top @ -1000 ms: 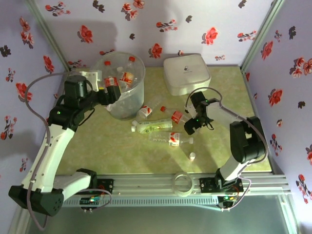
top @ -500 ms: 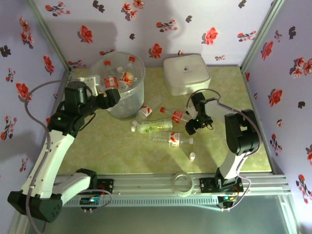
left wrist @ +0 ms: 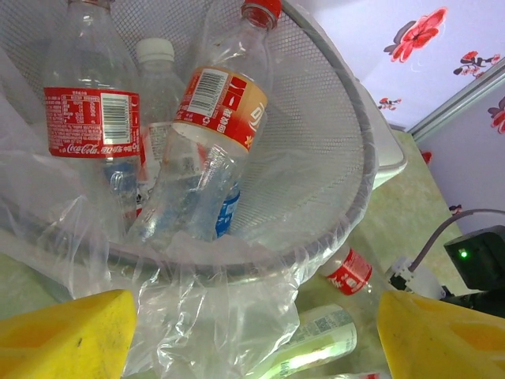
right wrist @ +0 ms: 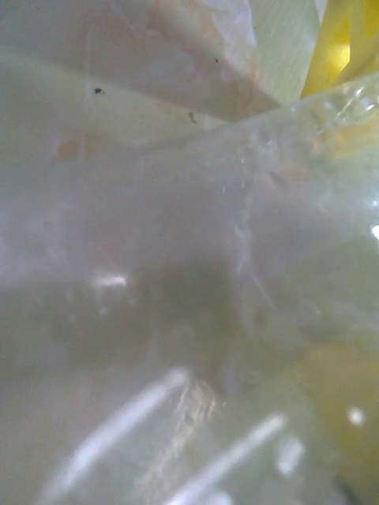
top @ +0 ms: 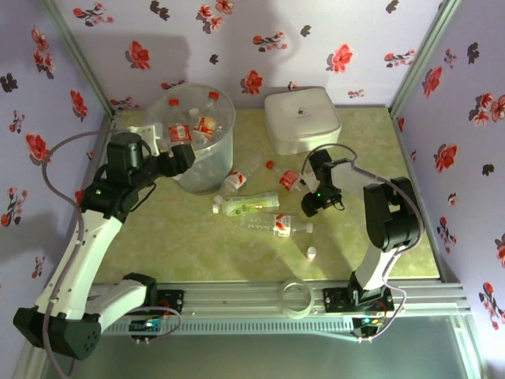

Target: Put the plastic bottles in the bin

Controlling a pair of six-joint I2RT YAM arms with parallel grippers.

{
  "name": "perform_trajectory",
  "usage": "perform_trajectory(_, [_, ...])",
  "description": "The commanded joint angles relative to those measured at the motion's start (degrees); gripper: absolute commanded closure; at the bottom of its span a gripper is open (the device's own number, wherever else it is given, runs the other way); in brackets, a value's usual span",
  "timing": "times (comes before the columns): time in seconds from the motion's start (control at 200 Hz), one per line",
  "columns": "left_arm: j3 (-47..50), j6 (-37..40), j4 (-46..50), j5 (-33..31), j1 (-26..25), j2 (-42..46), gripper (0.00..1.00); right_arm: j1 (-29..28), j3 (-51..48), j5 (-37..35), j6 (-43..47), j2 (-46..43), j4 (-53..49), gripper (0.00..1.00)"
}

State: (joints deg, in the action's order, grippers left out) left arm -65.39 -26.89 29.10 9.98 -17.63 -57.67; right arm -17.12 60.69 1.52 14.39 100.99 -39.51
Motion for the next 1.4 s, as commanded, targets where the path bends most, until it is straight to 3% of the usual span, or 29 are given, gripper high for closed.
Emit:
perform_trajectory(0.0, [-0.27, 0.35, -1.26, -1.1, -0.36, 0.06, 0.19, 0.54, -0.93, -1.58, -1.51, -3.05, 3.17, 0.37])
perform_trajectory(0.3, [-1.32, -1.03, -1.79, -0.55, -0.7, 1.14, 0.19, 0.95, -3.09, -2.81, -5.58, -12.57, 1.3, 0.41])
perform_trajectory(0.475, [-0.04, -8.44, -10.66, 4.24, -2.4, 0.45, 0.15, 0.8, -6.57, 0.98, -12.53, -23.14, 2.95, 0.44])
perform_trajectory(0.595, [-0.52, -12.37, -18.72, 6.48, -7.59, -2.71, 0.1, -0.81, -10.3, 9.54, -21.06, -31.91, 10.33, 0.43])
perform_trajectory(0.8, [-7.38, -12.31, -24.06, 4.53, -20.07, -12.53, 0.06, -7.92, -15.32, 11.69, -32.8, -42.17, 22.73, 0.42])
perform_trajectory(0.995, [-10.99, -13.04, -28.75, 5.71, -24.76, -21.64, 0.02, -12.97, -16.81, 18.2, -40.62, -43.59, 34.33, 0.41])
perform_trajectory(1.395, [-11.97, -14.34, -33.09, 7.45, -25.79, -28.01, 0.0, -19.29, -13.58, 22.37, -41.71, -40.12, 38.39, 0.4])
